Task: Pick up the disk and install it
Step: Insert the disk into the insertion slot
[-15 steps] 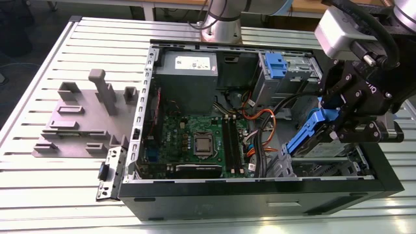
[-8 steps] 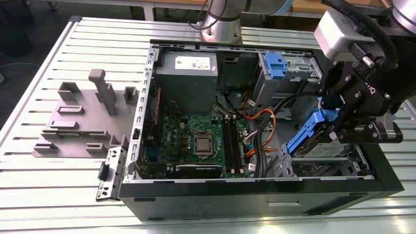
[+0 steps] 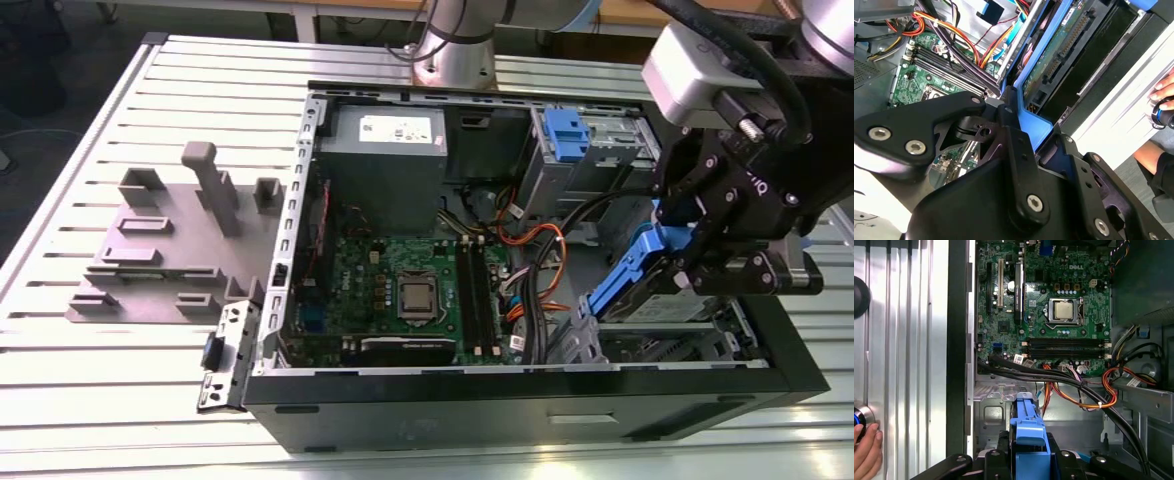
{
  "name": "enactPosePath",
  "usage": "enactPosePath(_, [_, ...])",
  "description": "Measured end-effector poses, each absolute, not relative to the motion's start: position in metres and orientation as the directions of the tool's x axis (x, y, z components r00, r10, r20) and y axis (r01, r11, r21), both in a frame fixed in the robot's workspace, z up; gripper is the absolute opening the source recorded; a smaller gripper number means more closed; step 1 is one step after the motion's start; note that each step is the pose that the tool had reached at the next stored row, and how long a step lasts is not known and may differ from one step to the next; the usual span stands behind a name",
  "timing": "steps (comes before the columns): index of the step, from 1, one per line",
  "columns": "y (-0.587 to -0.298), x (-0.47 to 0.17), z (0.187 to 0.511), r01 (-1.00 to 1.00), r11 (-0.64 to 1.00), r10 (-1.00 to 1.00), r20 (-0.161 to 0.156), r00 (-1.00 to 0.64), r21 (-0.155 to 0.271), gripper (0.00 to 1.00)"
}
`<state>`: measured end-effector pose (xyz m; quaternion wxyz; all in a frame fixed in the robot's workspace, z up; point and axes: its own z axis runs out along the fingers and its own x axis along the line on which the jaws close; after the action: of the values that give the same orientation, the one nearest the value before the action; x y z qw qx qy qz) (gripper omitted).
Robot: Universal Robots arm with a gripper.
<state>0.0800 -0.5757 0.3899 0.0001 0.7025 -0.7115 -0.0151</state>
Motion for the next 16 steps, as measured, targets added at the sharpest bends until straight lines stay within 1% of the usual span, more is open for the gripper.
enactPosePath(16, [-0.5758, 0.0796, 0.3853, -1.0, 0.013, -1.0, -0.021, -0.013, 0.022, 0.36])
